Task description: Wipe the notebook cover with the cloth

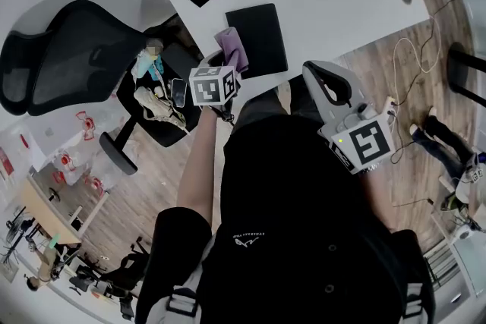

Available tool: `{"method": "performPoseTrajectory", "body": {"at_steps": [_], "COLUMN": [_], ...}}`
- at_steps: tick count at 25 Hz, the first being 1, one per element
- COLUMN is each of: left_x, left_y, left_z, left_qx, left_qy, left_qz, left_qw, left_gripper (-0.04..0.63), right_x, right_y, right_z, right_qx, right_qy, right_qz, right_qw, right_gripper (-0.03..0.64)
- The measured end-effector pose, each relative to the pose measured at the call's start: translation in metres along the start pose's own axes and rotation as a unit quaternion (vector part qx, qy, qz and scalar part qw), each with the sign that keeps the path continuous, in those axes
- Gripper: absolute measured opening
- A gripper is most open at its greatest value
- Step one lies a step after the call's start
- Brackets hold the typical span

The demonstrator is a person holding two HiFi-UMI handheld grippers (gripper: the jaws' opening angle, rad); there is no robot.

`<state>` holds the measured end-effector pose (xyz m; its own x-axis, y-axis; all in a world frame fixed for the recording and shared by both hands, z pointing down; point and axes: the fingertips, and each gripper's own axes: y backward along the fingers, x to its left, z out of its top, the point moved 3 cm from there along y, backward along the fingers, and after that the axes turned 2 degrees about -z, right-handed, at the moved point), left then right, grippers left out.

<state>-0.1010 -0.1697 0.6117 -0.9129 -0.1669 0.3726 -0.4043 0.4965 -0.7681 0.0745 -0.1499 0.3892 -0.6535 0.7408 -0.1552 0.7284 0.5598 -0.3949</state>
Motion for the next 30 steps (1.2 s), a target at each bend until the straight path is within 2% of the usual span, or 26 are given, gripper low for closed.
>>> {"method": "performPoseTrajectory", "body": {"at_steps": [12, 20, 25, 30], "left_x": [-0.074, -0.103, -0.108, -0.101], "left_y": [-0.04, -0.065, -0.073, -0.077], "left_z": [-0.01, -0.028, -0.035, -0.038], "left_qx": [0.043, 0.069, 0.078, 0.077], "left_qy": [-0.069, -0.07, -0.072, -0.057], "left_qz": [-0.079, -0.11, -0.113, -0.115], "left_qw": [0.9936, 0.989, 0.988, 0.9887], "left_gripper": [0.087, 0.087, 0.087, 0.087], "right_x": [-0.005, -0.008, -0.011, -0.012], "right_y": [0.007, 0.013, 0.016, 0.016], "right_z": [-0.006, -0.015, -0.018, -0.019], "right_qx": [0.002, 0.008, 0.01, 0.011], "right_qy": [-0.011, -0.019, -0.023, -0.023], "right_qz": [-0.022, -0.035, -0.041, -0.042], "right_qw": [1.0, 0.999, 0.999, 0.999], "right_gripper": [0.005, 0.005, 0.005, 0.005]}}
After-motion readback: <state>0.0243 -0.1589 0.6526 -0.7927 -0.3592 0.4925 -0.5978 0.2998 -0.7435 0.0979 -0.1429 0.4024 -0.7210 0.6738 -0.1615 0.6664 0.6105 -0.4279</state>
